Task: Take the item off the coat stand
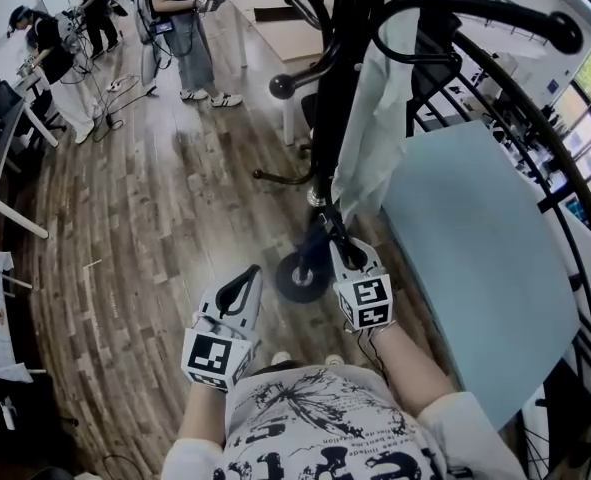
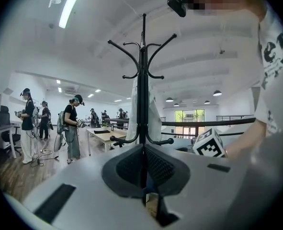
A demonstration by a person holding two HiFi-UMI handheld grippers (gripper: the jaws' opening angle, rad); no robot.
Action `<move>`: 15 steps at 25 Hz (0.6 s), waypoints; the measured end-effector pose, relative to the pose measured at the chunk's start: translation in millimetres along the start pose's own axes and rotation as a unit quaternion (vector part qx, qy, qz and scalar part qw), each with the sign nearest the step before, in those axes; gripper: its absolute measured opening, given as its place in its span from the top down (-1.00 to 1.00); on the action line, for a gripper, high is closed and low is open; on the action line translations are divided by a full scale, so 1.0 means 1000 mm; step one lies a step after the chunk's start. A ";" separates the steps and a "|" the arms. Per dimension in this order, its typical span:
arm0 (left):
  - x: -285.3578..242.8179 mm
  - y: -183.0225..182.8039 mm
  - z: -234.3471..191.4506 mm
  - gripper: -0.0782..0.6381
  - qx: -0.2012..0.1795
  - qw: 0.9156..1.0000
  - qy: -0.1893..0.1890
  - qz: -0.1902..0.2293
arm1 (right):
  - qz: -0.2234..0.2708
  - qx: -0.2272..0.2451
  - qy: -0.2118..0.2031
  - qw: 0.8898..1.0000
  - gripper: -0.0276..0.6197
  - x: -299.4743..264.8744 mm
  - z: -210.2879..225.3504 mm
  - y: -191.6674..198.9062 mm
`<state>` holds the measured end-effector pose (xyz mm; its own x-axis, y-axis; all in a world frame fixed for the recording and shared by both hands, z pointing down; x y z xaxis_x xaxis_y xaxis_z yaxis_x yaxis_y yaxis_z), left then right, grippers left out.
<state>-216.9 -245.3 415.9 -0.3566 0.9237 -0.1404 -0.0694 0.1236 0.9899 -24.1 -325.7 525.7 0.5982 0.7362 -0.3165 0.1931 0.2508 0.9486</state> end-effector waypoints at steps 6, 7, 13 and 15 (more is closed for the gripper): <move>0.001 -0.001 -0.002 0.77 0.006 1.000 -0.002 0.000 | -0.012 0.020 0.009 1.000 0.92 0.010 -0.005 -0.003; 0.001 0.000 -0.001 0.77 0.006 1.000 0.000 0.002 | -0.012 0.025 0.011 1.000 0.92 0.014 -0.007 -0.006; 0.004 0.005 0.011 0.77 -0.001 1.000 0.009 -0.004 | 0.002 0.045 0.024 0.999 0.92 0.048 -0.018 -0.028; 0.005 0.005 0.016 0.77 0.001 1.000 0.014 -0.002 | 0.004 0.034 0.023 0.999 0.92 0.060 -0.016 -0.031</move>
<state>-203.9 -234.6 420.9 -0.3825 0.9127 -0.1439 -0.0681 0.1274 0.9895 -6.6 -279.1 477.1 0.5633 0.7666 -0.3082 0.2425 0.2032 0.9486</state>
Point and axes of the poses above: the fingertips, and each gripper's own axes: x backward along the fingers, z to its right, y out of its underside, the point moved 5 cm from there along x, backward along the fingers, and after that the axes turned 11 degrees about -y, right-handed, at the moved point
